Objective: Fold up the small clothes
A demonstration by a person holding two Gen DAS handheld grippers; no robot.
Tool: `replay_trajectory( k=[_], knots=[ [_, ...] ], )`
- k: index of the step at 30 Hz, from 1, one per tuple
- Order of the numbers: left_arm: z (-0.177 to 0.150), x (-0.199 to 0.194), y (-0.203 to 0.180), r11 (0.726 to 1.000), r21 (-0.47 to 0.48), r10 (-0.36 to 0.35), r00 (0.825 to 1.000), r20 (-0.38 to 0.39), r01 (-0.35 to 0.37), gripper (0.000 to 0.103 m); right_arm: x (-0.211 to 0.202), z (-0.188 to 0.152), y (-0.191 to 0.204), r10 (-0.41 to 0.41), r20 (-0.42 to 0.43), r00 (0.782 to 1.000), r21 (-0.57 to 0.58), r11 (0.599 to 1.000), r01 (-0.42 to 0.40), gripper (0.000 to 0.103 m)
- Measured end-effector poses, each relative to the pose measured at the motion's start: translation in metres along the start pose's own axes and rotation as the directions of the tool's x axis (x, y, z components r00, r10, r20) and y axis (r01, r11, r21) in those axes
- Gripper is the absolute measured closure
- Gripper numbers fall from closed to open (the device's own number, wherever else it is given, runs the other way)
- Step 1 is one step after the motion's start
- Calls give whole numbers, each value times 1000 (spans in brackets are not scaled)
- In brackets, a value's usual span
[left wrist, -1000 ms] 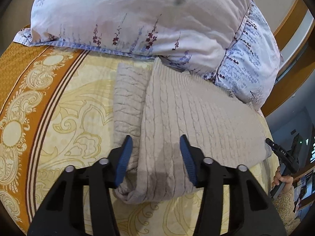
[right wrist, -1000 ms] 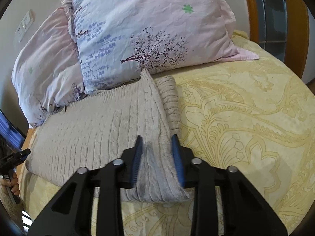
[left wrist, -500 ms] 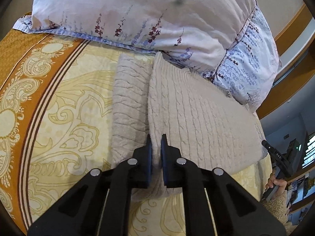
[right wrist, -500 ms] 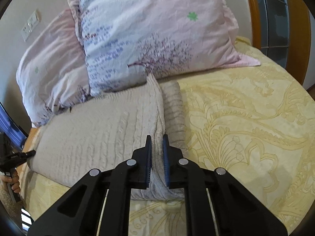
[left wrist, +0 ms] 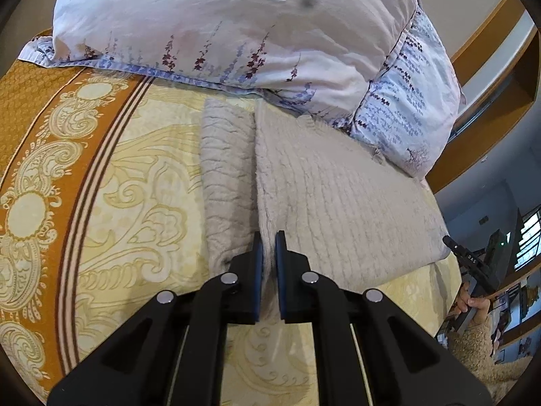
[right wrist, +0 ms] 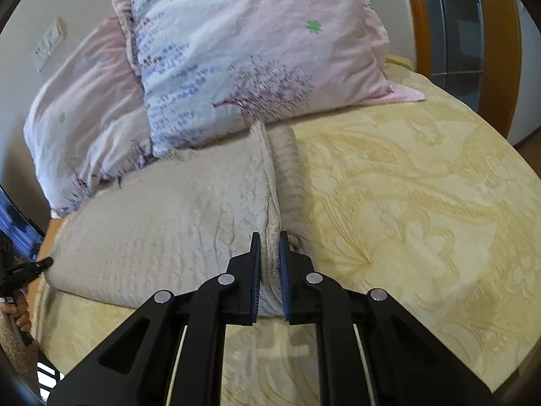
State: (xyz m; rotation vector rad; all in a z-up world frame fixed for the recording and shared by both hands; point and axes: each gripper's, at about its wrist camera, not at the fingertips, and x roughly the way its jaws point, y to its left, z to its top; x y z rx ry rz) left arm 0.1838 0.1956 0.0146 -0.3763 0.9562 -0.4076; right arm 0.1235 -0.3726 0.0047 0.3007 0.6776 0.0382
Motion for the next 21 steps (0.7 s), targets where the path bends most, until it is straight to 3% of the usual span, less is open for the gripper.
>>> replay_trajectory(
  k=[4, 8, 11, 13, 15, 17, 19, 21],
  knots=[
    [-4, 8, 8, 1000, -17, 8, 1000, -24, -8, 97, 12, -10, -5, -44, -54, 998, 9, 999, 44, 93],
    [-6, 13, 5, 1000, -1, 23, 999, -29, -23, 96, 15, -11, 2, -74, -42, 996, -15, 997, 74, 93],
    [-7, 12, 6, 1000, -7, 18, 1000, -24, -18, 93, 14, -12, -2, -57, -44, 997, 3, 998, 58, 92],
    [-7, 7, 5, 1000, -7, 20, 1000, -13, -20, 89, 10, -11, -8, -33, -41, 999, 41, 999, 35, 85],
    [-7, 1, 3, 1000, -4, 19, 1000, -1, -19, 81, 4, -9, -8, -39, -13, 999, 55, 998, 39, 77],
    [-4, -8, -4, 999, 7, 47, 998, 37, -47, 52, -2, -4, -3, -39, 29, 999, 46, 998, 38, 77],
    [0, -14, -13, 997, 27, 77, 994, 77, -79, 40, -7, 3, 9, -13, 65, 998, 10, 1000, 12, 74],
    [5, -16, -29, 995, 65, 66, 991, 112, -74, 35, -3, 7, 23, 6, 65, 998, -34, 999, -4, 73]
  ],
)
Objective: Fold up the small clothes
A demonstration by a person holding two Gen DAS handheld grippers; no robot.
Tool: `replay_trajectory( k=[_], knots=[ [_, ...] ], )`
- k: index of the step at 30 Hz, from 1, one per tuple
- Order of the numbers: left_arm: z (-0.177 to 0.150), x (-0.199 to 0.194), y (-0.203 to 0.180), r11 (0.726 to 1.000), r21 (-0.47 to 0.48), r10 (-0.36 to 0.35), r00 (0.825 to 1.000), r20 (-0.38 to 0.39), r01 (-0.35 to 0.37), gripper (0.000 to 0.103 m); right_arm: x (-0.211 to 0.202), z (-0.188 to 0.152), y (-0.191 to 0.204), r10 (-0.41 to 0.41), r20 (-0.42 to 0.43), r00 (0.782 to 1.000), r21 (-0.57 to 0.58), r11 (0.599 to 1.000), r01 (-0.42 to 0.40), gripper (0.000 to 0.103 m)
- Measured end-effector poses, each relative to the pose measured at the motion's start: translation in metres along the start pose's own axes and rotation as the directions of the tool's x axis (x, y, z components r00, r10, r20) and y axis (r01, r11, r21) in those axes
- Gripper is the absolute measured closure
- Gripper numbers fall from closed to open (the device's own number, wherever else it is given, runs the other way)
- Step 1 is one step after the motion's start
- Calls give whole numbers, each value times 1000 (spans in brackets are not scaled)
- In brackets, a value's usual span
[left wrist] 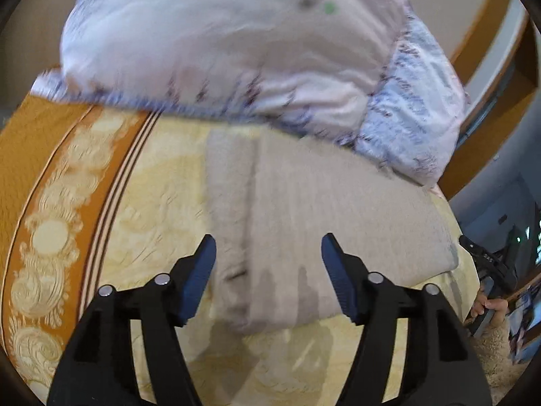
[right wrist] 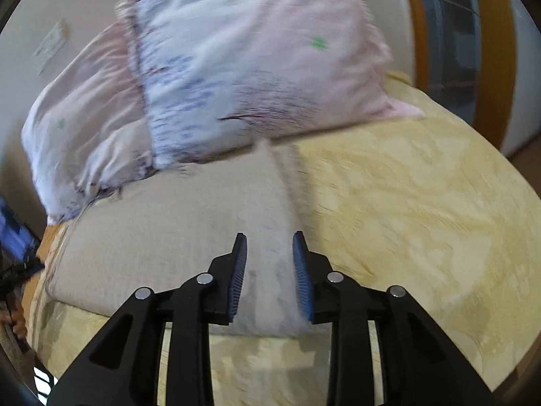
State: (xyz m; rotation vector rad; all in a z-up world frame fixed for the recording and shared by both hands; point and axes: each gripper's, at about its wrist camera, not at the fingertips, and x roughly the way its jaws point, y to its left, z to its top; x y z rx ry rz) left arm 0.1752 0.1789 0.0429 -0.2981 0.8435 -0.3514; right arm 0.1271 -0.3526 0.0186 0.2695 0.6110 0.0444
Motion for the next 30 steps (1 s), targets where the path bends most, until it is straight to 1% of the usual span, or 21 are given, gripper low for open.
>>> replay_trajectory(
  k=[1, 2, 4, 7, 10, 11, 13, 14, 16, 19, 21, 23, 25, 26, 28, 30],
  knots=[
    [2, 1, -6, 1000, 11, -2, 1000, 8, 2, 29, 6, 2, 12, 14, -9, 1000, -31, 999, -15, 73],
    [5, 4, -16, 1000, 31, 0, 1000, 18, -1, 25, 12, 3, 20, 29, -21, 999, -49, 998, -30, 73],
    [8, 14, -34, 997, 78, 6, 1000, 16, -8, 24, 25, 5, 38, 64, -48, 997, -87, 994, -68, 73],
    [9, 33, -52, 992, 127, 22, 1000, -8, -21, 24, 42, 6, 63, 83, -67, 994, -148, 985, -92, 73],
    [6, 47, -56, 987, 150, 61, 998, -31, -56, 24, 52, 6, 77, 96, -87, 992, -184, 977, -111, 73],
    [5, 54, -53, 987, 145, 81, 996, -48, -73, 24, 58, 5, 81, 97, -105, 990, -191, 975, -115, 73],
    [1, 62, -45, 989, 117, 96, 992, -82, -86, 24, 73, 0, 81, 71, -161, 984, -200, 974, -103, 71],
    [-1, 65, -41, 991, 105, 90, 992, -92, -81, 24, 77, -4, 80, 69, -163, 984, -202, 974, -102, 71],
    [-5, 66, -38, 992, 106, 82, 993, -81, -73, 24, 76, -6, 81, 71, -146, 987, -210, 972, -101, 71],
    [-10, 68, -46, 982, 156, 123, 990, -76, -110, 24, 75, -8, 80, 74, -145, 987, -203, 974, -103, 70],
    [-10, 66, -47, 980, 165, 129, 989, -78, -115, 24, 73, -9, 80, 72, -146, 987, -204, 974, -102, 70],
    [-5, 56, -41, 992, 106, 82, 994, -74, -74, 24, 72, -9, 80, 75, -145, 987, -200, 974, -103, 70],
    [5, 43, -28, 1000, 13, 26, 999, -40, -26, 24, 72, -8, 77, 85, -148, 985, -180, 977, -111, 70],
    [10, 39, -21, 1000, -22, 14, 1000, -22, -15, 24, 70, -9, 75, 90, -149, 985, -169, 979, -115, 70],
    [21, 30, 1, 993, -120, 8, 1000, 16, -6, 23, 70, -8, 73, 102, -153, 983, -144, 982, -124, 69],
    [28, 30, 20, 979, -202, 15, 1000, 18, -11, 23, 70, -7, 72, 114, -155, 981, -127, 983, -134, 67]
  ],
)
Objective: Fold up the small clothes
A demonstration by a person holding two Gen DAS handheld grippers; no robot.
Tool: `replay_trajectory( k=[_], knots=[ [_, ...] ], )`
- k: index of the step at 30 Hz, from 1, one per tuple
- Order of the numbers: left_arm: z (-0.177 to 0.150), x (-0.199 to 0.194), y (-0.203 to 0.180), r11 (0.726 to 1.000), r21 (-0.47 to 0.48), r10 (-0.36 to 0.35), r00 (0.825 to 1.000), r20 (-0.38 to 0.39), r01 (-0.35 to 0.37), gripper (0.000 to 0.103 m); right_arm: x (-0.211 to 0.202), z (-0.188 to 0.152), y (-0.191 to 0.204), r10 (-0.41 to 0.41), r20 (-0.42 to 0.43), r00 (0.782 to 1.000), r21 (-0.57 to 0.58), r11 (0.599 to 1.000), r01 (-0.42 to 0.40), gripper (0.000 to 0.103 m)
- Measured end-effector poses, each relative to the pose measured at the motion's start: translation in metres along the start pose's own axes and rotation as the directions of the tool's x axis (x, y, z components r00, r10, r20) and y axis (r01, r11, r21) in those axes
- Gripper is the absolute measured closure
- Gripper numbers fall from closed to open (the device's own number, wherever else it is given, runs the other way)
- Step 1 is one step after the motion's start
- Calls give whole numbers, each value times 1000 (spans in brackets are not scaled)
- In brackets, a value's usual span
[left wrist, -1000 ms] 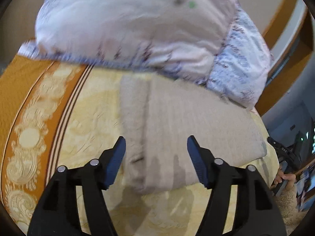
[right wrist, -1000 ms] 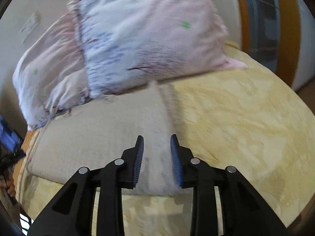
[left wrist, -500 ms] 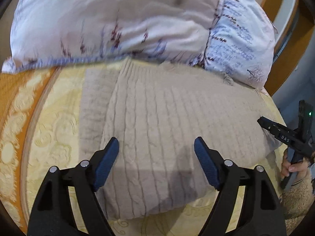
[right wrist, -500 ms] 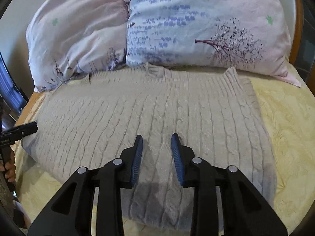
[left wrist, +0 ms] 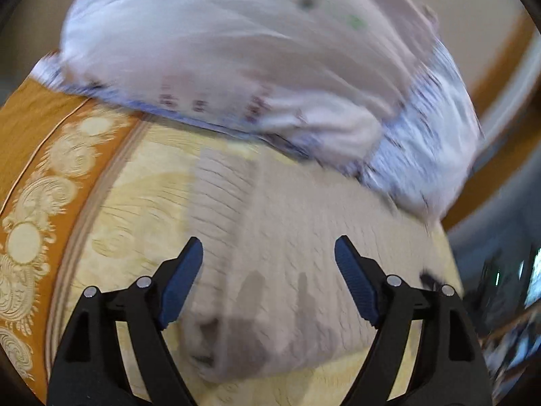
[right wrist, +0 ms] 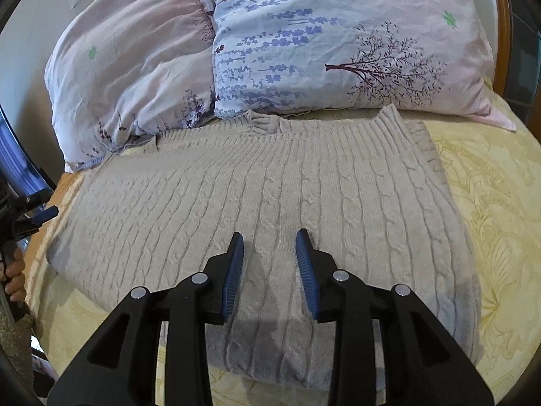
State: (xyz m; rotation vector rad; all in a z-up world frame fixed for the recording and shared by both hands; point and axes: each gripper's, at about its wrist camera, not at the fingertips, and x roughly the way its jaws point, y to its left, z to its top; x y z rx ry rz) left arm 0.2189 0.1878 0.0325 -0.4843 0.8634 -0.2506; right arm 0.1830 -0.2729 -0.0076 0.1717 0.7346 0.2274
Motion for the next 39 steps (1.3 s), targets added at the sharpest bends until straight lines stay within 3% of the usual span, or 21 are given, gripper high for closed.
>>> replay_trajectory(
  k=[5, 9, 16, 22, 27, 31, 33, 39],
  knots=[
    [17, 24, 34, 983, -180, -48, 997, -64, 35, 23, 0, 0, 6, -5, 0, 1000, -17, 1000, 5, 60],
    [17, 39, 43, 966, -250, -93, 991, -93, 67, 25, 0, 1, 6, 2, -1, 1000, -13, 1000, -2, 60],
    [15, 46, 35, 967, -242, -100, 991, -93, 75, 31, 0, 2, 6, 17, 3, 1000, -8, 1000, -17, 55],
    [12, 50, 30, 963, -254, -116, 988, -99, 88, 45, 0, 0, 14, 15, 10, 1000, -36, 999, -14, 43],
    [10, 54, 25, 964, -255, -112, 987, -115, 80, 53, 1, 1, 13, 22, 13, 1000, -29, 999, -22, 42],
    [9, 59, 19, 966, -252, -92, 986, -136, 55, 75, -1, 2, 11, 36, 16, 999, -10, 999, -36, 42],
    [10, 56, 17, 965, -255, -95, 987, -128, 60, 78, -5, 3, 9, 50, 20, 999, 6, 999, -50, 42],
    [19, 41, -14, 961, -236, -166, 983, -73, 145, 81, -24, 8, -6, 106, 77, 991, 71, 991, -111, 42]
  ],
)
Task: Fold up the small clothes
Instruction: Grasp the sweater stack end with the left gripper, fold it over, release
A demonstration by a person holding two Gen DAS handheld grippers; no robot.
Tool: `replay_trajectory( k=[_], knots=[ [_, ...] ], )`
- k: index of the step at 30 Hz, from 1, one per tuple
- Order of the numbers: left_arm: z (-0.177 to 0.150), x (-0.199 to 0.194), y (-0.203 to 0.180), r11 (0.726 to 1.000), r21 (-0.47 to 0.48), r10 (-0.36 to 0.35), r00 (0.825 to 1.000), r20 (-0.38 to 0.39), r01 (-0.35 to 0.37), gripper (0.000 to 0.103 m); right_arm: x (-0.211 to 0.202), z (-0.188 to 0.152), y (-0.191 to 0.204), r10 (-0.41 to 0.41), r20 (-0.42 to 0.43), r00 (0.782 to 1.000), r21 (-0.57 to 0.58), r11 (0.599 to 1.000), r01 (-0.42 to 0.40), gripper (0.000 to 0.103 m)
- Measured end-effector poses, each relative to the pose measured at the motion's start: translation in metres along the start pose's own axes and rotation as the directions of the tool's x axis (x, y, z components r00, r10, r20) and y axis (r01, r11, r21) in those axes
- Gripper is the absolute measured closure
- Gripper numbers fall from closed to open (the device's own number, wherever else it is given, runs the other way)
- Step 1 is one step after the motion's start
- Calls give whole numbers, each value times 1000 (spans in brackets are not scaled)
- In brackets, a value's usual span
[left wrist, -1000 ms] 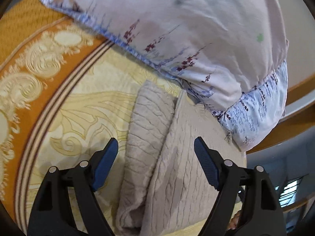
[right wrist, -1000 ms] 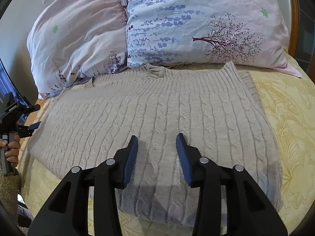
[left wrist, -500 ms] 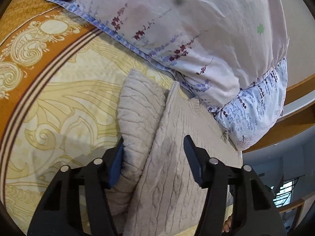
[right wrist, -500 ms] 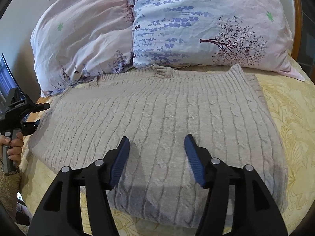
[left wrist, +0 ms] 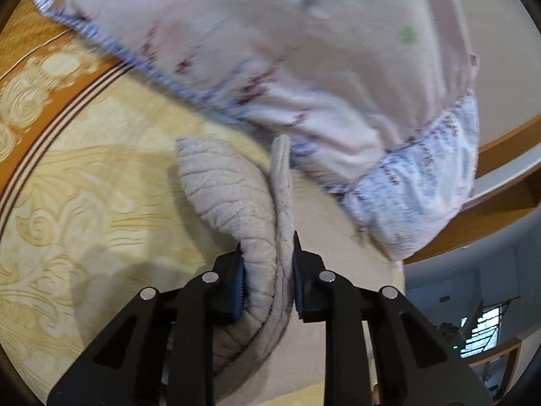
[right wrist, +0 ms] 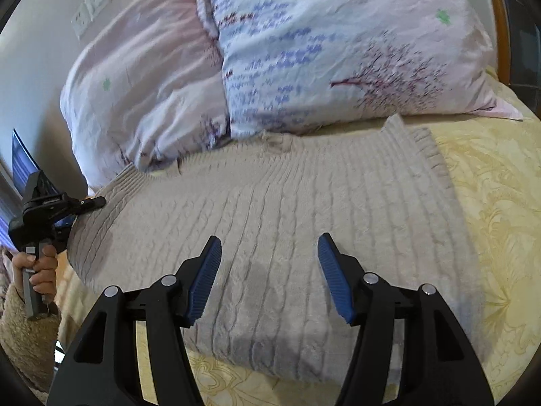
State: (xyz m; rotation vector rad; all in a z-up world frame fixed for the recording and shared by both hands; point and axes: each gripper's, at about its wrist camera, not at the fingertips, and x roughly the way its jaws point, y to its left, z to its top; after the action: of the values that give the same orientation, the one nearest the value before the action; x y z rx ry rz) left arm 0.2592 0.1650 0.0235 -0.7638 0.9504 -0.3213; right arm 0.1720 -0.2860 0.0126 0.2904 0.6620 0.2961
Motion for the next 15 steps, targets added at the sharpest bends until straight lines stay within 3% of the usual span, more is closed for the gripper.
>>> replay_trajectory(
  k=[6, 15],
  knots=[
    [-6, 2, -50, 993, 39, -112, 994, 12, 112, 83, -15, 6, -12, 15, 35, 999, 27, 1000, -16, 41],
    [-32, 47, -129, 964, 64, -253, 965, -63, 257, 84, -29, 9, -28, 3, 75, 997, 47, 999, -6, 41]
  ],
)
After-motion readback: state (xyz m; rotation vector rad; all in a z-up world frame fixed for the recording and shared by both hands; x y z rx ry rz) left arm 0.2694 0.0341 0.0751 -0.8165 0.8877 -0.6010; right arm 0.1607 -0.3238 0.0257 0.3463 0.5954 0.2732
